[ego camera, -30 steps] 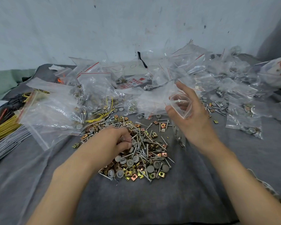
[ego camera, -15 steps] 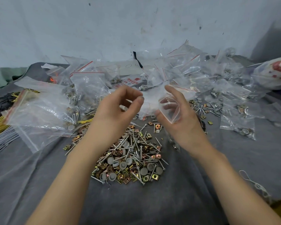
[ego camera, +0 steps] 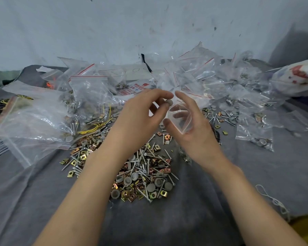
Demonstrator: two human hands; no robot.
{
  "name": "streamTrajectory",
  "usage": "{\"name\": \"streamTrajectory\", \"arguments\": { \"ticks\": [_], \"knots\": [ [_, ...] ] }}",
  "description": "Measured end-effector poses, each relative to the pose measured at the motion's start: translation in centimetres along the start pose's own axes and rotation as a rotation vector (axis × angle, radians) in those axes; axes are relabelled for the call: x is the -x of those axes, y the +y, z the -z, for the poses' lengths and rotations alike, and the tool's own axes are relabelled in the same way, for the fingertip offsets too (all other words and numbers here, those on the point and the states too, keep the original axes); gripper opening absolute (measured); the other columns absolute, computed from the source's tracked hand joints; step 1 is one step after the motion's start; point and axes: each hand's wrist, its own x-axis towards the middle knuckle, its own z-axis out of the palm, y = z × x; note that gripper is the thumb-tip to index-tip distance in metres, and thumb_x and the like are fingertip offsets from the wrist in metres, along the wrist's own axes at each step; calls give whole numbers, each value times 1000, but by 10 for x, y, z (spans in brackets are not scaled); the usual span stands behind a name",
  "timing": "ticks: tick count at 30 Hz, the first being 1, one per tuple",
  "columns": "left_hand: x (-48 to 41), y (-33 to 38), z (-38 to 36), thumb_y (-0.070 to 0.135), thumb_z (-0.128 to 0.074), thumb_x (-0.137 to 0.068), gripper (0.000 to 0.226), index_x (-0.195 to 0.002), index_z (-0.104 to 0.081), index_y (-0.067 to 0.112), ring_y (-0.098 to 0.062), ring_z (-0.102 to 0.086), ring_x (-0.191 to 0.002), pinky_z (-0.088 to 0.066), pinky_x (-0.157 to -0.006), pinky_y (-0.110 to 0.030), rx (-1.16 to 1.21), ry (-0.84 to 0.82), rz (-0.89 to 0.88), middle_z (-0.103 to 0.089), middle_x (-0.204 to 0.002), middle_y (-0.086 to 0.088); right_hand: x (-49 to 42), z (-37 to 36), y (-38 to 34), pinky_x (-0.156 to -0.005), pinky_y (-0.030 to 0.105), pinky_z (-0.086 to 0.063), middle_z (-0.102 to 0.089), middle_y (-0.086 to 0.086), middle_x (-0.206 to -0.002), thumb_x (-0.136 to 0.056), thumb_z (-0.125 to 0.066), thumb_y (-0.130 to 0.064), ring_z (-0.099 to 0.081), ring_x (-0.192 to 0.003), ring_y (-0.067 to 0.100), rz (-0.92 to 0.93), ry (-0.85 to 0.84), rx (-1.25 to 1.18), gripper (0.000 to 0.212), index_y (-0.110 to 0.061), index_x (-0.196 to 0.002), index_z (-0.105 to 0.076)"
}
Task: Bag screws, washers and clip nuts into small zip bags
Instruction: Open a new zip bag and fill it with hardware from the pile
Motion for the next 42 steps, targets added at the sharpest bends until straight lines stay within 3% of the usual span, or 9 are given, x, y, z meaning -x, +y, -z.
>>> {"name": "streamTrajectory", "arguments": {
  "ticks": [8,12,16,21,24,28,31,36,42],
  "knots": [
    [-1,1,-3,23,-63,-94,17,-108,-68,33,-1,-61,-87,-44,-70,-10,11,-11,-16,-67,-97,16,1,2,-1,-95,29,-50,-60,-28,-115,-82,-67,-54,-62,-107,5,0,4,-7,64,-53,-139,-39],
    [0,7,-1,26,-60,-94,24,-112,-65,40,0,-62,-89,-45,-70,-10,19,-24,-58,-66,-98,22,2,4,-3,-94,30,-51,-62,-20,-114,-83,-67,-54,-62,-109,5,-1,-7,-8,66,-45,-143,-42],
    [0,7,3,25,-58,-97,24,-117,-64,37,0,-61,-90,-46,-69,-11,47,-12,-21,-65,-98,21,2,4,-2,-94,21,-47,-59,-29,-114,-82,-66,-56,-61,-109,2,-7,-11,-3,68,-47,-144,-39],
    [0,-2,16,30,-56,-98,20,-116,-64,36,3,-60,-86,-45,-67,-9,17,-5,66,-63,-94,23,1,5,-3,-96,25,-48,-58,-29,-115,-82,-65,-56,-61,-108,4,-8,-4,-11,67,-47,-144,-39],
    [7,-14,24,33,-54,-99,20,-116,-62,39,7,-60,-84,-47,-64,-8,-82,-144,154,-63,-95,20,1,7,-4,-93,15,-46,-58,-29,-114,-83,-66,-55,-60,-107,2,-9,-2,2,68,-44,-145,-40],
    [26,-30,31,38,-52,-99,22,-117,-63,35,10,-58,-82,-40,-65,-6,-279,-382,208,-62,-97,21,2,11,-6,-97,21,-47,-62,-20,-111,-90,-73,-38,-61,-107,2,-16,-5,-7,64,-42,-145,-40],
    [43,-36,37,40,-51,-98,19,-112,-64,39,10,-57,-79,-38,-64,-9,-355,-412,208,-63,-92,23,1,14,-7,-94,16,-45,-61,-22,-110,-92,-73,-34,-59,-104,-4,-23,6,-17,62,-41,-144,-40],
    [71,-42,59,41,-56,-94,9,-98,-64,41,10,-56,-80,-41,-63,-15,-368,-424,246,-63,-80,23,1,16,-9,-86,7,-43,-62,-23,-108,-92,-72,-36,-57,-101,-8,-40,38,-71,59,-38,-144,-44],
    [87,-47,76,46,-67,-86,19,-101,-59,54,1,-59,-78,-47,-71,-16,-302,-685,417,-61,-90,16,1,15,-10,-86,7,-43,-62,-25,-112,-91,-71,-43,-58,-104,-6,-38,42,-70,61,-40,-145,-43]
  ]
}}
